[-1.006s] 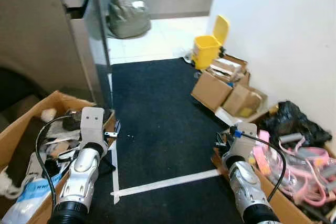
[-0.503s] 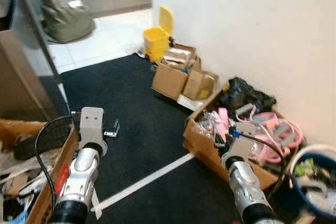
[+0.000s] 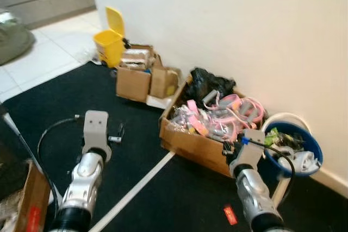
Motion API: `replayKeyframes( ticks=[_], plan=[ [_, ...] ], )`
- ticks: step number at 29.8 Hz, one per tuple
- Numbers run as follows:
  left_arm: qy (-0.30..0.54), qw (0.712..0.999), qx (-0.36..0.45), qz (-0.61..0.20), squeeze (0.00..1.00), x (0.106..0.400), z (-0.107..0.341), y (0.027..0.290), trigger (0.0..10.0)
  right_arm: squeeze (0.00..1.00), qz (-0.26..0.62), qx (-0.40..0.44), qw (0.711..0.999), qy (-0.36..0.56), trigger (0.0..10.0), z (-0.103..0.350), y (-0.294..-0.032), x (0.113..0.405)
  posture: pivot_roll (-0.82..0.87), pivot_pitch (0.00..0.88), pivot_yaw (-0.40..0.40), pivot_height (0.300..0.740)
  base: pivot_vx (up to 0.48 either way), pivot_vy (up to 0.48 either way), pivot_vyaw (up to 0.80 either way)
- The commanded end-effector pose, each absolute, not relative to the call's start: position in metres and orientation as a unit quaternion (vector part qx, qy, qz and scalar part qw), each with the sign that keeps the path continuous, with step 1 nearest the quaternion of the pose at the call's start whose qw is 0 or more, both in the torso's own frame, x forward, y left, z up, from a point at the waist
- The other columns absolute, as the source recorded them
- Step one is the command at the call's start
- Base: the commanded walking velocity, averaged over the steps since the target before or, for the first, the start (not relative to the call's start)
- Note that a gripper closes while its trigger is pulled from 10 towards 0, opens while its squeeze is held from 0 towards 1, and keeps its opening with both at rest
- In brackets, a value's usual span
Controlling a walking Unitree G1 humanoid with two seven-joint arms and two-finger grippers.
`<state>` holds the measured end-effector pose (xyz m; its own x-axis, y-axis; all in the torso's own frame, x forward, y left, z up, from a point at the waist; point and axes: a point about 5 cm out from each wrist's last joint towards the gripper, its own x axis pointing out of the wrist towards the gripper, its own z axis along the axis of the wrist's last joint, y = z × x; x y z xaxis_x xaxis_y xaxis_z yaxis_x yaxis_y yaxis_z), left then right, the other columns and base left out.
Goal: Picking trash to rubbish bin
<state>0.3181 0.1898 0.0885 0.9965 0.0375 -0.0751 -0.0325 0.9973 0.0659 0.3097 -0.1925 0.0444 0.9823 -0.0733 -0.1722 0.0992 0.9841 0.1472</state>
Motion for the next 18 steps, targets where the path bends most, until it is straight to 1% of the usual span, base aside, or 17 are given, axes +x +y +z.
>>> replayKeyframes(
  ticks=[1,3,7,11,15,17,18],
  plan=[
    [0.049,0.998,0.041,0.006,0.00,0.3160,0.0846,0.1880,10.0,0.00,-0.051,0.082,0.991,0.094,10.0,0.0399,-0.1960,0.3066,0.05,0.100,0.051,0.740,0.000,0.000,-0.80],
    [0.050,0.998,0.048,-0.006,0.00,0.3158,0.0855,0.1867,10.0,0.00,-0.059,0.085,0.990,0.092,10.0,0.0397,-0.1953,0.3060,0.06,0.098,0.083,0.740,0.000,0.000,-0.80],
    [0.052,0.997,0.054,-0.008,0.00,0.3182,0.0870,0.1910,10.0,0.00,-0.066,0.086,0.990,0.088,10.0,0.0375,-0.1921,0.3028,0.06,0.103,0.096,0.740,0.000,0.000,-0.80],
    [0.053,0.997,0.053,-0.003,0.00,0.3172,0.0863,0.1929,10.0,0.00,-0.063,0.085,0.990,0.091,10.0,0.0351,-0.1908,0.2994,0.06,0.103,0.093,0.740,0.000,0.000,-0.80],
    [0.055,0.997,0.047,0.009,0.00,0.3139,0.0838,0.1941,10.0,0.00,-0.051,0.075,0.991,0.096,10.0,0.0343,-0.1909,0.2989,0.05,0.112,0.061,0.740,0.000,0.000,-0.80],
    [0.055,0.997,0.046,0.010,0.00,0.3128,0.0832,0.1937,10.0,0.00,-0.049,0.073,0.991,0.096,10.0,0.0354,-0.1917,0.3002,0.05,0.112,0.061,0.740,0.000,0.000,-0.80],
    [0.055,0.997,0.044,0.014,0.00,0.3114,0.0820,0.1936,10.0,0.00,-0.046,0.071,0.992,0.095,10.0,0.0371,-0.1927,0.3023,0.06,0.114,0.044,0.740,0.000,0.000,-0.80]
  ],
)
